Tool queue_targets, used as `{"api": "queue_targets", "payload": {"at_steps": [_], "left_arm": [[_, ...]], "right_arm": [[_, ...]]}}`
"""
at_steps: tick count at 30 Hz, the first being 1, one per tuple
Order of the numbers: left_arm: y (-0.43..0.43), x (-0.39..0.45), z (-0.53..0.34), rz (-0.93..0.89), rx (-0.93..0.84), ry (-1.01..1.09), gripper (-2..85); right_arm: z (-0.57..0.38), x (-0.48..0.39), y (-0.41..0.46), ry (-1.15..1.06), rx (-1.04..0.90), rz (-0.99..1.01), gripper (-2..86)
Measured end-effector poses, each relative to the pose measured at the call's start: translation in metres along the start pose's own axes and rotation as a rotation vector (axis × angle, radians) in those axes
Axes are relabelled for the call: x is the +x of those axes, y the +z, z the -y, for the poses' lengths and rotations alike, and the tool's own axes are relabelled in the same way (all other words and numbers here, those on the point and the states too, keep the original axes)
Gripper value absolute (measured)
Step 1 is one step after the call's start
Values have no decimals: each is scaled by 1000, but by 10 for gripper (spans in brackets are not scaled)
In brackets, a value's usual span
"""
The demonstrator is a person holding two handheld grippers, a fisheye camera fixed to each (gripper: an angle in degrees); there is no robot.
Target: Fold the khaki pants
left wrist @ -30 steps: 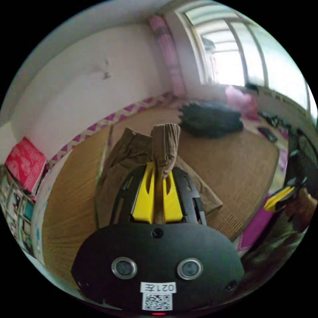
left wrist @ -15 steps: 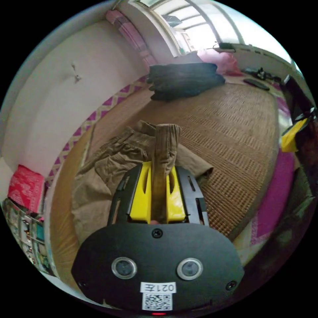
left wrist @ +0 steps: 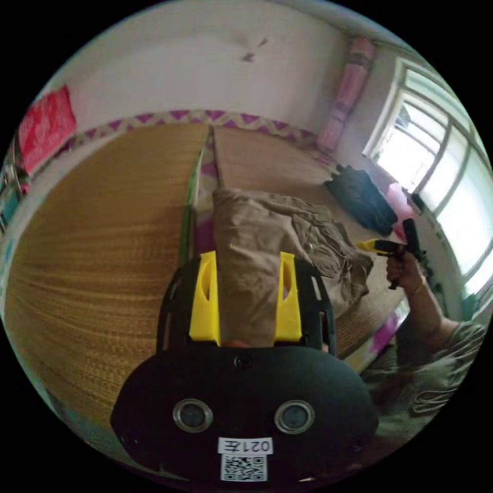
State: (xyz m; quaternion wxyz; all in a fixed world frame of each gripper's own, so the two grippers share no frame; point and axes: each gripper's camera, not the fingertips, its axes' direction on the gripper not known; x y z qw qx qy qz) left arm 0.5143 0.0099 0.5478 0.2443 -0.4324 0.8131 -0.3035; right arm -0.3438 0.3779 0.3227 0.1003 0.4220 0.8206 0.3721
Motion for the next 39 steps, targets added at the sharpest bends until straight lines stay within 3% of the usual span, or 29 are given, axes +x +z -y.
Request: {"api": "queue_targets", "payload": {"at_steps": [2,7,12,14,18,23,28,34,39], "left_arm": [[29,-39,10,-122,-80,-79,181],[78,-59,21,-219,-176,-93,144],[78,-67,27,-210,-141,-106,54],[63,-46,32,-102,-123,-42,36],[23,9,37,67,-58,118,26],[-31,72,65,44,78,243,24],[-25,97,99,20,83,294,26],[13,27,110,55,-48,163,27],[-35,-83,113,131,-34,-19,27]], "right_arm": [[24,16,36,78,-77,18,152],[49,8,77,110,-99,0,127],[61,-11,111,34,-106,-50,72],[62,-29,112,-33,-77,-58,58],[61,-74,100,-180,-42,-87,54],[65,-106,28,-293,66,-72,53],[78,-106,-17,-306,113,-110,56],[125,-116,66,-280,-12,-199,55],[203,-186,190,-325,-140,-166,55]]}}
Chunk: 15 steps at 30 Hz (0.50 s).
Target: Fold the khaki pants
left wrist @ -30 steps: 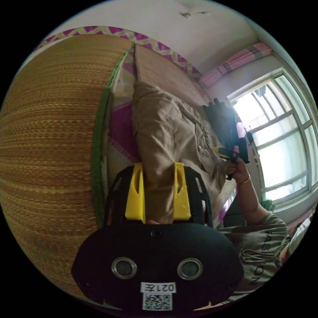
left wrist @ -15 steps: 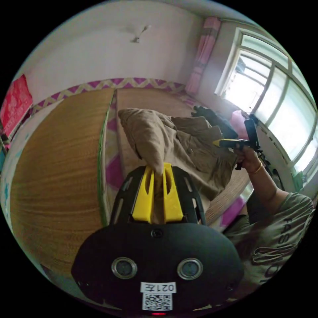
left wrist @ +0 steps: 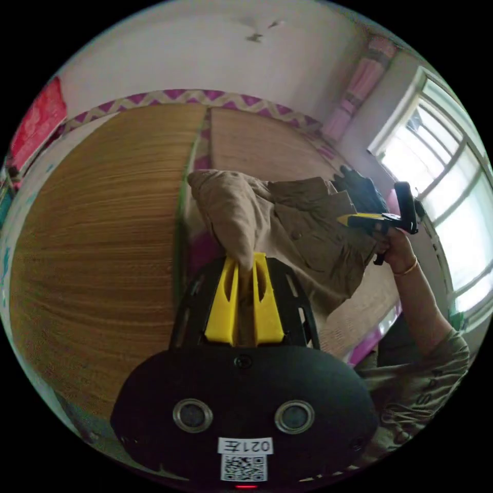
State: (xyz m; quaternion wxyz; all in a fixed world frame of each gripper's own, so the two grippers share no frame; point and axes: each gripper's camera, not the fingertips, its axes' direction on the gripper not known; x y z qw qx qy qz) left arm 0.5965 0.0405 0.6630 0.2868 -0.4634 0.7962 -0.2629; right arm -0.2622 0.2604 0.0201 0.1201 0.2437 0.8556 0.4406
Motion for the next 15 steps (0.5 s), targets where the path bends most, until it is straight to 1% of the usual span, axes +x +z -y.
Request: {"api": "queue_targets", "payload": {"at_steps": [2,3,4,5,6,7,8,9,11,13,15], "left_arm": [[-45,-53,5,88,83,-75,31],[-57,-66,8,110,110,-95,33],[-80,-92,14,151,172,-139,37],[-97,-116,19,198,231,-174,41],[-103,-129,22,227,258,-191,46],[-110,-157,22,286,303,-258,57],[-111,-187,16,309,306,-324,67],[-110,-201,13,314,285,-348,72],[-109,-245,-13,348,202,-483,66],[-112,-252,-38,338,248,-478,49],[-109,-241,-56,327,257,-434,31]], "right_arm": [[73,-53,37,-58,10,24,56],[92,-67,45,-71,24,25,57],[128,-96,58,-90,67,38,61],[163,-122,70,-96,115,22,67],[178,-133,76,-89,140,4,72],[202,-149,86,-57,185,-39,82],[217,-160,98,-51,191,-59,90],[222,-164,104,-60,181,-53,95],[218,-172,124,-117,101,-34,95],[194,-165,125,-142,90,-47,91],[159,-153,116,-182,81,-66,85]]}}
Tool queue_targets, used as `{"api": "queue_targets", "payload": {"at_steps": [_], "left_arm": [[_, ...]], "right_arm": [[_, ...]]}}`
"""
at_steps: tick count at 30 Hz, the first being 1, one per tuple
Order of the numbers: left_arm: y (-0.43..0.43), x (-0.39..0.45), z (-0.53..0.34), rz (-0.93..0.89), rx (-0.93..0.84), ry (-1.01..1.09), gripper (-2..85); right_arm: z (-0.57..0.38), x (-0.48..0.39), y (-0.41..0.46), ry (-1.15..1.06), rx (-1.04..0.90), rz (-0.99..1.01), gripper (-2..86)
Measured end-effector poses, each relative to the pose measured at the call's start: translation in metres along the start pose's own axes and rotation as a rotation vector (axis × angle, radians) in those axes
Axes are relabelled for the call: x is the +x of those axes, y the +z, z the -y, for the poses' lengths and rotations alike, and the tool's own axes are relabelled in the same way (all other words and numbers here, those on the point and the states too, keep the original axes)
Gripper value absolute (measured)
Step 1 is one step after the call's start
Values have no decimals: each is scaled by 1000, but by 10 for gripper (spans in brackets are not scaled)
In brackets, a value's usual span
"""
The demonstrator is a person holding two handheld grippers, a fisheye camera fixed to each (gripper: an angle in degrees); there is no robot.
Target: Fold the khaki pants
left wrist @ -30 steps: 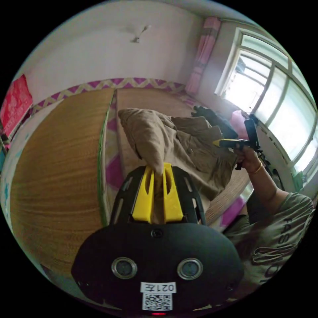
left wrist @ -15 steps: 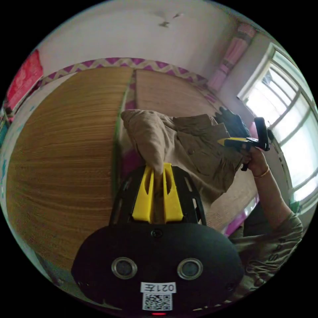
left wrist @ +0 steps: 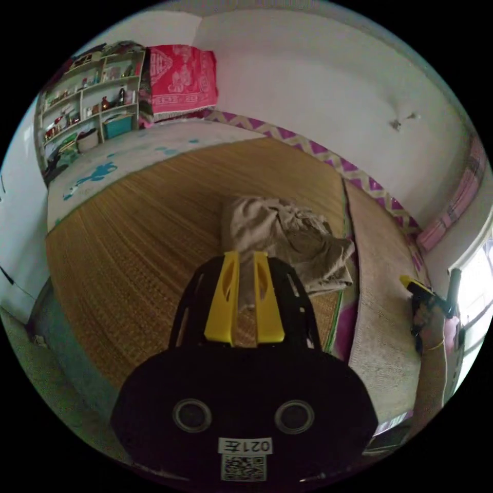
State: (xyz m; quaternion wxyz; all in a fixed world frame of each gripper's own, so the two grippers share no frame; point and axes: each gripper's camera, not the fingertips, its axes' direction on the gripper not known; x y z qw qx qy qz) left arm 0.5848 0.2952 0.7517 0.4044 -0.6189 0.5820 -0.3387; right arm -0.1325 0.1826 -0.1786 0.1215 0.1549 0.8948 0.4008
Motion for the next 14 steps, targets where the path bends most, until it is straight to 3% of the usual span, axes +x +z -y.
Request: {"api": "queue_targets", "payload": {"at_steps": [9,12,14], "left_arm": [[-24,183,-149,249,107,283,-9],[-30,249,-197,237,115,342,-10],[-34,301,-230,137,96,426,-10]], "right_arm": [[-193,28,-138,-53,55,-131,102],[-241,36,-197,-28,90,-349,106],[-267,41,-245,-39,164,-536,101]]}}
